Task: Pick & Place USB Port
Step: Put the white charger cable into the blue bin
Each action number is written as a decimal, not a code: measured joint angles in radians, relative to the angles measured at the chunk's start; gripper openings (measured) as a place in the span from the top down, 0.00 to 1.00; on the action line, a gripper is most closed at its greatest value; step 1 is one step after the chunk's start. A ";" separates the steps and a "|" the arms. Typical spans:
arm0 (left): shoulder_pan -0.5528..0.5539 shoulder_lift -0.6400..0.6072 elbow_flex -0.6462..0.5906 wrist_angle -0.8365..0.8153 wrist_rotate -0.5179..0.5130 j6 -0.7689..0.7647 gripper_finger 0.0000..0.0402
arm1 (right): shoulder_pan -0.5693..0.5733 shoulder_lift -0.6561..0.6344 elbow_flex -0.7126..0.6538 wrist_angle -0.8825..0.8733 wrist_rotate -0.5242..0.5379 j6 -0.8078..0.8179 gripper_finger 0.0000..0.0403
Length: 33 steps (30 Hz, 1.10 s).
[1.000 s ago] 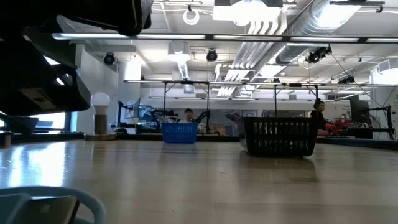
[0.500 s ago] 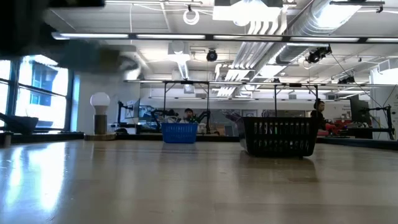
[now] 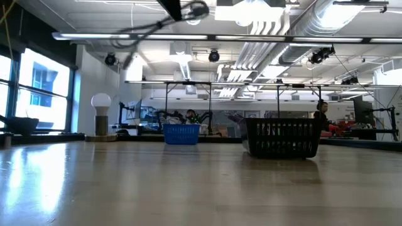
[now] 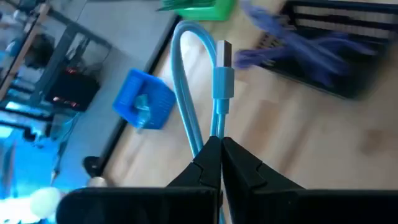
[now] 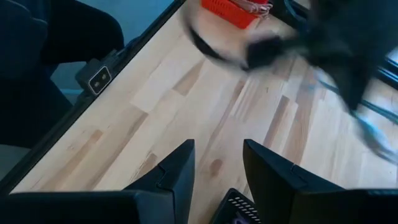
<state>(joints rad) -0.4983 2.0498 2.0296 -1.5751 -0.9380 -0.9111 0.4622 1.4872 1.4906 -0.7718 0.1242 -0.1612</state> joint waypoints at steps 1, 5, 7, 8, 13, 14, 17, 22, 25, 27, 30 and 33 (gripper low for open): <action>0.036 -0.011 0.000 0.005 -0.001 0.031 1.00 | 0.003 0.000 0.000 -0.003 0.001 0.002 0.68; 0.190 -0.053 -0.001 0.004 -0.013 0.132 1.00 | 0.024 -0.001 0.000 -0.012 0.001 0.031 0.68; 0.275 -0.077 -0.001 0.006 0.000 0.174 1.00 | 0.042 -0.001 0.000 -0.022 0.013 0.053 0.68; 0.320 -0.086 -0.001 0.004 0.013 0.186 1.00 | 0.052 -0.001 0.000 -0.029 0.033 0.064 0.68; 0.535 -0.119 -0.001 0.031 0.073 0.271 1.00 | 0.106 -0.002 0.000 -0.070 0.164 0.141 0.68; 0.576 -0.123 -0.001 0.053 0.092 0.297 1.00 | 0.118 -0.002 0.000 -0.078 0.191 0.161 0.68; 0.692 -0.129 -0.001 0.154 0.178 0.385 1.00 | 0.150 -0.002 0.000 -0.093 0.270 0.216 0.70; 0.852 -0.129 -0.001 0.374 0.375 0.518 1.00 | 0.197 -0.002 0.000 -0.123 0.358 0.297 0.77; 0.923 -0.123 -0.002 0.491 0.468 0.542 1.00 | 0.215 -0.002 0.000 -0.126 0.393 0.347 0.82; 0.968 -0.121 -0.002 0.536 0.523 0.544 1.00 | 0.227 -0.002 0.000 -0.127 0.421 0.370 0.84; 1.032 -0.118 -0.002 0.578 0.574 0.545 1.00 | 0.240 -0.002 0.000 -0.133 0.437 0.398 0.86; 1.094 -0.109 -0.003 0.574 0.638 0.547 1.00 | 0.246 -0.002 0.000 -0.155 0.439 0.425 0.89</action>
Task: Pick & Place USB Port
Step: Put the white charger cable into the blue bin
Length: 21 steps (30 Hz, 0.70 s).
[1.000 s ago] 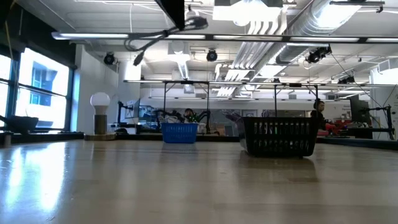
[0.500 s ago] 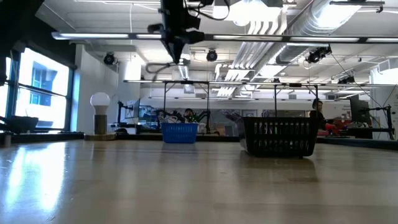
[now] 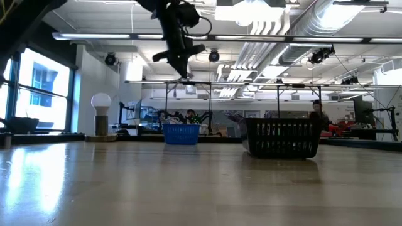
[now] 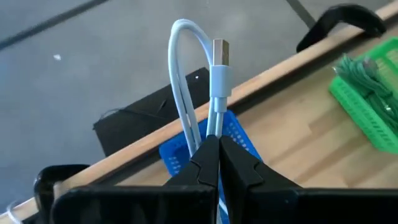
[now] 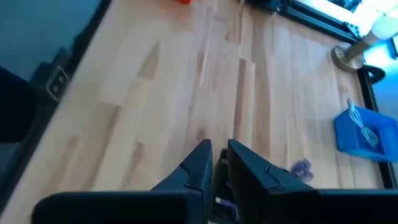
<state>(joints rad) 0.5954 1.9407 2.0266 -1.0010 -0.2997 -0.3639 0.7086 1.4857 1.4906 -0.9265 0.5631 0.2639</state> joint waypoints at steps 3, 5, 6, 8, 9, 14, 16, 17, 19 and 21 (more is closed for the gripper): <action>0.035 0.022 0.000 0.009 0.078 -0.007 1.00 | 0.000 0.000 0.000 -0.054 0.018 0.024 0.91; 0.047 0.044 0.000 0.003 0.113 -0.004 1.00 | 0.000 0.000 0.000 -0.087 0.048 0.034 0.92; 0.046 0.057 0.000 0.004 0.114 -0.005 1.00 | 0.000 0.000 0.000 -0.103 0.070 0.044 0.93; 0.046 0.086 0.000 -0.002 0.127 -0.006 1.00 | 0.000 0.000 0.000 -0.129 0.113 0.073 0.94; 0.046 0.099 0.000 -0.005 0.139 -0.006 1.00 | 0.000 0.000 0.000 -0.138 0.130 0.087 0.94; 0.046 0.166 0.000 0.003 0.182 -0.019 1.00 | 0.000 0.000 0.000 -0.175 0.139 0.141 0.97; 0.044 0.184 0.000 0.003 0.183 -0.032 1.00 | 0.000 0.000 0.000 -0.178 0.115 0.159 0.97; 0.040 0.190 0.000 0.004 0.188 -0.034 1.00 | 0.002 0.000 0.000 -0.178 0.107 0.168 0.97; 0.039 0.206 0.001 0.003 0.189 -0.042 1.00 | 0.010 0.000 0.000 -0.180 0.106 0.182 0.98; 0.035 0.224 0.001 0.004 0.190 -0.056 1.00 | 0.021 0.000 0.000 -0.179 0.112 0.185 0.99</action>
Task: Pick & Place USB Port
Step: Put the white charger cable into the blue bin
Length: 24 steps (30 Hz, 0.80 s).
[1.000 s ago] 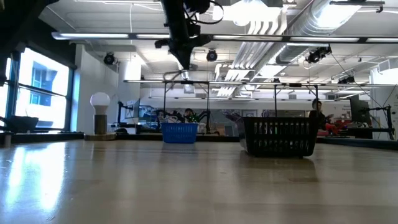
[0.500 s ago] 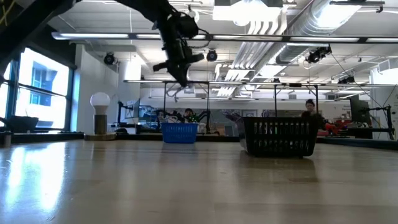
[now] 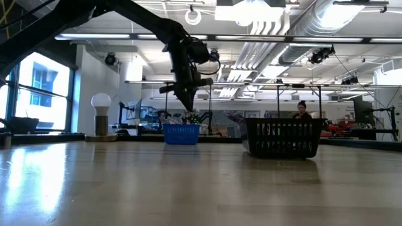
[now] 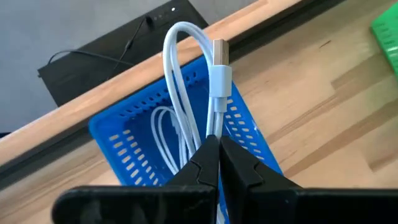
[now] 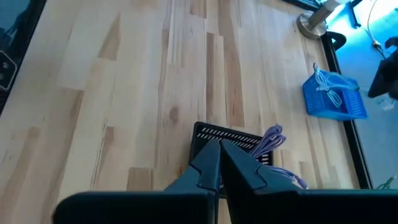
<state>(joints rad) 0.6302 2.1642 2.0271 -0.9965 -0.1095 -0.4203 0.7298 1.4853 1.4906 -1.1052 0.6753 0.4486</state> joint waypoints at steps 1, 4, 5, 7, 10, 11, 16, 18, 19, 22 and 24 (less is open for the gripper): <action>-0.003 0.007 0.000 0.002 -0.001 -0.003 1.00 | 0.005 0.000 0.000 0.000 0.005 0.000 0.99; -0.003 0.021 0.000 0.006 -0.010 -0.001 1.00 | 0.020 0.000 0.000 0.002 0.017 0.001 1.00; -0.003 0.027 0.000 0.010 -0.014 0.003 1.00 | 0.024 0.000 0.000 0.002 0.017 0.001 1.00; -0.002 0.038 0.000 0.013 -0.024 0.005 1.00 | 0.028 0.000 0.000 0.003 0.017 0.001 1.00; -0.001 0.046 0.000 0.043 -0.028 0.017 1.00 | 0.031 0.000 0.000 0.003 0.026 0.007 1.00; 0.002 0.046 0.000 0.045 -0.029 0.018 1.00 | 0.031 0.000 0.000 0.002 0.027 0.008 1.00; 0.006 0.045 -0.030 0.067 0.010 -0.003 1.00 | 0.030 0.000 0.000 0.002 0.027 0.008 1.00; 0.010 0.045 -0.059 0.053 0.028 -0.007 1.00 | 0.031 0.000 0.000 0.002 0.027 0.008 1.00; 0.011 0.045 -0.076 0.054 0.033 -0.008 1.00 | 0.031 0.000 0.000 0.002 0.027 0.008 1.00; 0.012 0.045 -0.138 0.072 0.044 -0.022 1.00 | 0.030 0.000 0.000 0.002 0.026 0.009 1.00; 0.018 0.046 -0.170 0.087 0.051 -0.022 1.00 | 0.030 0.000 0.000 0.002 0.026 0.017 1.00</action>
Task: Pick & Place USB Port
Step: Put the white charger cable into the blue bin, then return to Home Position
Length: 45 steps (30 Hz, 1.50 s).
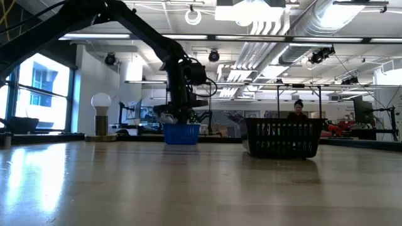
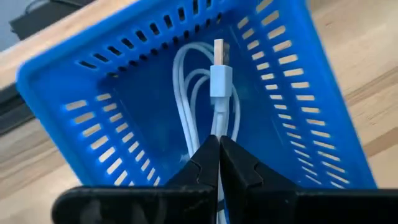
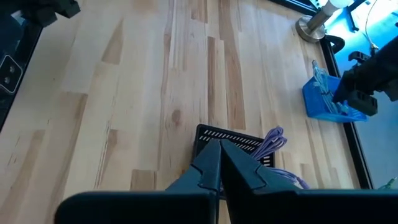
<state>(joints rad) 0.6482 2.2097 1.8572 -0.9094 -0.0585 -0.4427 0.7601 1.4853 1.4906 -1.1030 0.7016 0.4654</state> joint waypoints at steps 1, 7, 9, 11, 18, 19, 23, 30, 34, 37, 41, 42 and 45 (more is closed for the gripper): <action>0.001 0.000 -0.010 0.006 0.010 0.000 1.00 | 0.000 0.000 0.000 0.000 0.000 0.003 1.00; 0.007 0.000 -0.036 0.033 0.038 -0.010 0.98 | 0.000 0.000 0.000 0.000 0.005 0.005 0.99; 0.007 -0.005 -0.036 0.036 0.038 -0.010 0.96 | -0.001 0.000 0.000 0.000 0.013 0.002 0.99; 0.007 -0.011 -0.027 0.032 0.042 -0.010 0.94 | -0.007 0.000 0.000 0.000 0.027 0.001 0.99; 0.000 -0.014 0.091 -0.102 0.084 0.169 0.92 | -0.015 0.000 0.000 0.000 0.030 -0.001 0.99; -0.001 -0.014 0.109 -0.121 0.087 0.173 0.91 | -0.015 0.000 0.000 0.000 0.030 -0.001 0.99; -0.009 -0.015 0.179 -0.181 0.131 0.185 0.91 | -0.014 0.000 0.000 0.000 0.029 -0.001 1.00; -0.027 -0.015 0.307 -0.313 0.172 0.193 0.91 | -0.014 0.000 0.000 -0.007 -0.034 -0.033 0.98; -0.040 -0.015 0.382 -0.392 0.175 0.245 0.91 | -0.014 0.000 0.000 -0.007 -0.042 -0.055 0.98; -0.060 -0.016 0.472 -0.492 0.171 0.291 0.91 | -0.014 0.000 0.000 -0.008 -0.012 -0.077 0.99; -0.103 -0.114 0.457 -0.584 0.151 0.377 0.91 | -0.019 0.000 0.000 -0.015 0.049 -0.144 1.00; -0.117 -0.149 0.456 -0.599 0.119 0.389 0.91 | -0.023 -0.002 0.000 -0.019 0.071 -0.153 1.00; -0.161 -0.267 0.458 -0.658 0.000 0.391 0.93 | -0.051 -0.024 0.000 -0.031 0.115 -0.157 1.00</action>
<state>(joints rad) 0.4870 1.9424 2.3150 -1.5676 -0.0586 -0.0513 0.7090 1.4613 1.4902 -1.1345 0.8167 0.3088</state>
